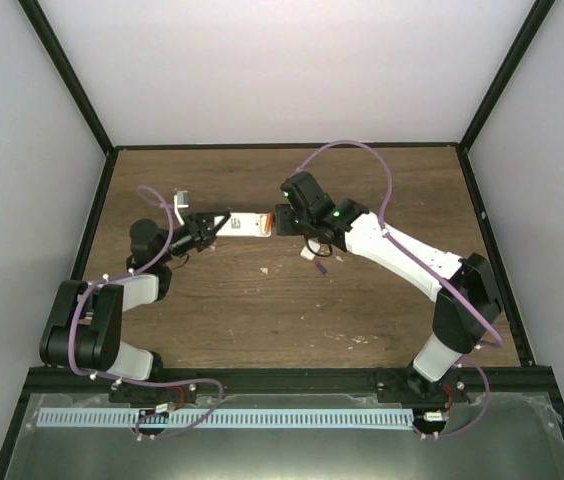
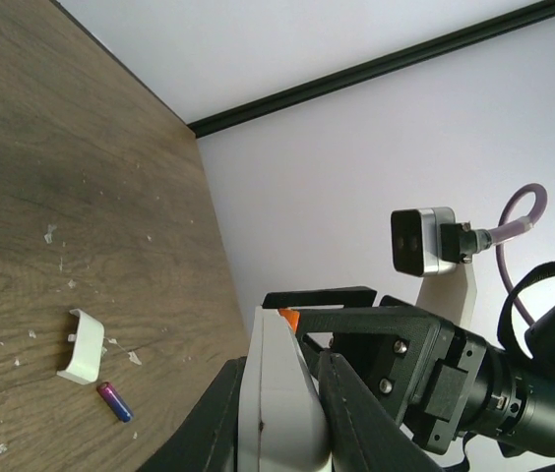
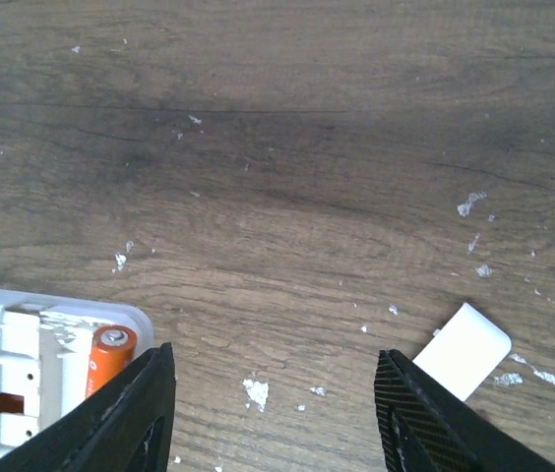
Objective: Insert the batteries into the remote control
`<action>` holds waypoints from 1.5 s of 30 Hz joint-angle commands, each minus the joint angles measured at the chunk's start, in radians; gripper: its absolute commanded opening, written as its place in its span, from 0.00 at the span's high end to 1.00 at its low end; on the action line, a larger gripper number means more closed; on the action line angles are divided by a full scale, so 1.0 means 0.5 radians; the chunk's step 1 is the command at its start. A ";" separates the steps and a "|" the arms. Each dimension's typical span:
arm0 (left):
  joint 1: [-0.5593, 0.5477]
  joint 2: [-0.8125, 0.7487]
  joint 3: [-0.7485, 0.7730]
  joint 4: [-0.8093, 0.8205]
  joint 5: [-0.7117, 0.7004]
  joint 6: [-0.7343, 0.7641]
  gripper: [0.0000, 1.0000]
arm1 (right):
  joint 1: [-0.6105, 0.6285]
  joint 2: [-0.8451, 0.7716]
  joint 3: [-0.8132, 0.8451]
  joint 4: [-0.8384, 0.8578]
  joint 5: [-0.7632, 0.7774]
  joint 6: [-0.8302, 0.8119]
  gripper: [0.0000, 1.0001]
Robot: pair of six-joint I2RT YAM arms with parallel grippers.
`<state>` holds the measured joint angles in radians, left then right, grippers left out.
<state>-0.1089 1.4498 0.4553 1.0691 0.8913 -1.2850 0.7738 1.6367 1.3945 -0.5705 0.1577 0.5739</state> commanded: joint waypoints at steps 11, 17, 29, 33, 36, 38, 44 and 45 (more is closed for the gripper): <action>0.015 -0.028 0.005 0.114 0.013 -0.004 1.00 | -0.008 -0.037 0.043 0.148 -0.015 -0.084 0.47; 0.020 -0.024 0.007 0.116 0.015 -0.005 1.00 | -0.008 -0.037 0.041 0.152 -0.006 -0.092 0.46; 0.035 0.037 -0.007 0.320 0.035 -0.169 1.00 | -0.039 -0.117 0.011 0.094 0.077 -0.067 0.40; 0.043 0.043 -0.023 0.363 0.036 -0.207 1.00 | -0.104 -0.233 -0.078 0.111 0.054 -0.042 0.35; 0.046 0.043 -0.038 0.392 0.028 -0.239 1.00 | -0.164 -0.315 -0.141 0.136 0.001 -0.045 0.32; 0.049 0.046 -0.049 0.430 0.025 -0.277 1.00 | -0.209 -0.363 -0.187 0.180 -0.085 -0.052 0.30; 0.056 0.051 -0.085 0.577 0.017 -0.415 1.00 | -0.431 -0.561 -0.482 0.687 -0.802 0.275 0.26; 0.056 0.042 -0.088 0.576 0.020 -0.418 1.00 | -0.452 -0.604 -0.551 0.811 -0.903 0.368 0.25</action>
<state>-0.0864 1.4696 0.4225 1.2564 0.9020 -1.4567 0.6018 1.4071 1.2053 -0.3931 -0.0311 0.5968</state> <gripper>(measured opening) 0.163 0.736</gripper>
